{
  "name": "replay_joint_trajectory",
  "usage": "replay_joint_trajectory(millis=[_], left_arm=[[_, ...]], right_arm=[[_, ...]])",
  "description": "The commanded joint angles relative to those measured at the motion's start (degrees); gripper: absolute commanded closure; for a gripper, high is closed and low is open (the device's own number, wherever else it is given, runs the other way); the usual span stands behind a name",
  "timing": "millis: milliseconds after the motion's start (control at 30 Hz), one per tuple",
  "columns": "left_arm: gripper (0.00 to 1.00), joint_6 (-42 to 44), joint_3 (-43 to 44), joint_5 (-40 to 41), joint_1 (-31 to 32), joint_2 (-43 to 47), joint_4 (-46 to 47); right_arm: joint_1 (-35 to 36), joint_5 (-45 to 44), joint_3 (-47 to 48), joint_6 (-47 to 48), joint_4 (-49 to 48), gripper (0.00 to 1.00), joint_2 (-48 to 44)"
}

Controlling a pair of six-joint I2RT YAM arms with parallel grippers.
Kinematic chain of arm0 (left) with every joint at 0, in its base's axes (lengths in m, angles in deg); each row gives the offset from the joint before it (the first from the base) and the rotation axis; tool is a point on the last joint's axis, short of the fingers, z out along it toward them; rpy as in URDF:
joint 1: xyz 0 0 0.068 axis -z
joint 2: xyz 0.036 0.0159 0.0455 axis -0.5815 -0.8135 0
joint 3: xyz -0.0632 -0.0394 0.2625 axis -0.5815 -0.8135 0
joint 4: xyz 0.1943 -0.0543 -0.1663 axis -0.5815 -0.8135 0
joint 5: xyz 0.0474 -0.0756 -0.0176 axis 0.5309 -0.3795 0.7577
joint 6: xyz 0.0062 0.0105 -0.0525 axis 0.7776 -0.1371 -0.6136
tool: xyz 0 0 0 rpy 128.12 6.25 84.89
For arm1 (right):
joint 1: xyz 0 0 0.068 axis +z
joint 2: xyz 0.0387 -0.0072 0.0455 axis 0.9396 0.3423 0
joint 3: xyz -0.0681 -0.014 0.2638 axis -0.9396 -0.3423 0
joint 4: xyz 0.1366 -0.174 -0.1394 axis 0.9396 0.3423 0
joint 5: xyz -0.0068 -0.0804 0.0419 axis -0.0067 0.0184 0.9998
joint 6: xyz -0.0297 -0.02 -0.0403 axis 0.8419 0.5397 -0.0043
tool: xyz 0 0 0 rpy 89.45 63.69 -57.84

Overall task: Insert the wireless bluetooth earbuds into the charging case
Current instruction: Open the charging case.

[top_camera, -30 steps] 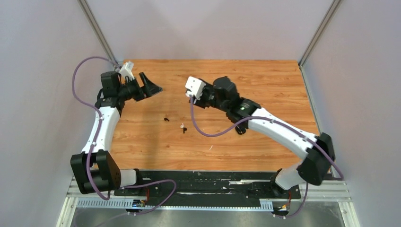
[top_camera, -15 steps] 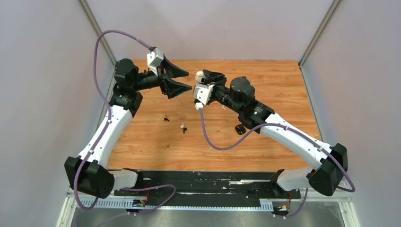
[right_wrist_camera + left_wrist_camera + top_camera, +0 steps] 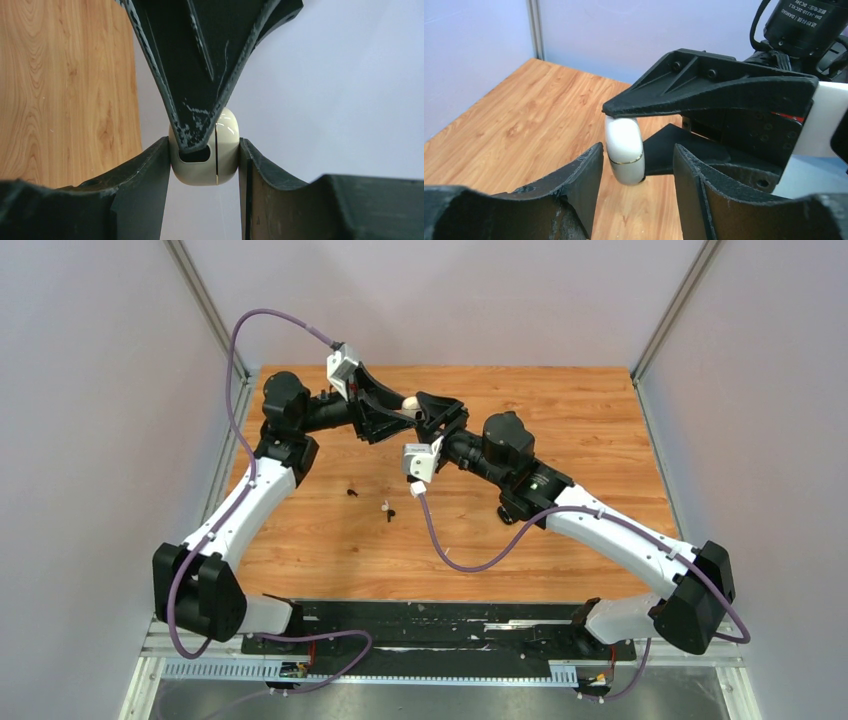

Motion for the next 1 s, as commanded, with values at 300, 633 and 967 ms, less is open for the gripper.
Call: replay_joint_trajectory(millis=[300,633,967], left_arm=[[0.56,-6.3,-0.6,-0.1,0.9,-1.8,9.9],[0.92,-11.2,-0.5,-0.8,1.0,-4.5,16.2],[1.0,-1.6,0.5,-4.7,0.8,-6.0,11.4]], right_arm=[[1.4,0.1,-1.3,4.6,-10.0,1.0,-1.3],[1.8,-2.5,-1.1,2.5,-9.6,0.76,-1.0],[-7.6,4.5,20.8,-34.2,40.1,0.0,0.0]])
